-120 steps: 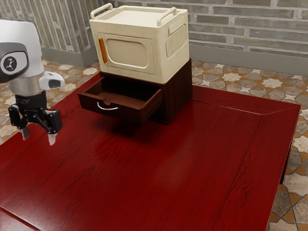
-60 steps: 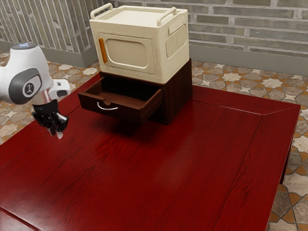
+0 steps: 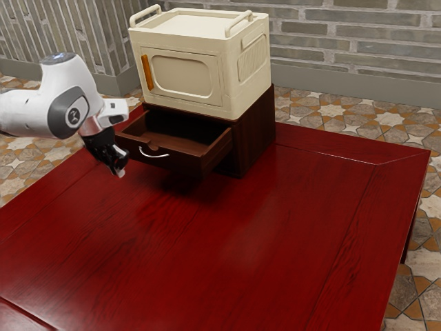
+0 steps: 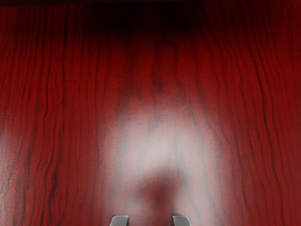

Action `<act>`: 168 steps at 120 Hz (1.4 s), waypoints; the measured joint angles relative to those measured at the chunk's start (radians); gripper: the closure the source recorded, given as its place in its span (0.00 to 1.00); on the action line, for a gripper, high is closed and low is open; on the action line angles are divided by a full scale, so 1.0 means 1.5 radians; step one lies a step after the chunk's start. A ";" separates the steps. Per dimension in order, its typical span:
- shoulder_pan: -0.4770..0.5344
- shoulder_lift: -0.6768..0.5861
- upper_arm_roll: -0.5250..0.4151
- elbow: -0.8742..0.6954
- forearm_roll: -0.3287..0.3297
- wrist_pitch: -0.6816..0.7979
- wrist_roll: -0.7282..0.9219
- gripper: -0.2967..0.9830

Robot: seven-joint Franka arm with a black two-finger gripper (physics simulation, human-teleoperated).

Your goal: Push the drawer handle with one arm to close the drawer

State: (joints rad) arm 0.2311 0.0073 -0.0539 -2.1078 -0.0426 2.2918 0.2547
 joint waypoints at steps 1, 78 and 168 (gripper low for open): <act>0.000 0.004 0.000 0.003 -0.001 0.000 0.001 0.75; 0.001 0.256 -0.018 0.277 -0.012 0.010 0.064 0.77; 0.003 0.439 -0.038 0.540 -0.009 0.020 0.100 0.77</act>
State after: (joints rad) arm 0.2354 0.6657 -0.1102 -1.2973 -0.0554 2.3213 0.4044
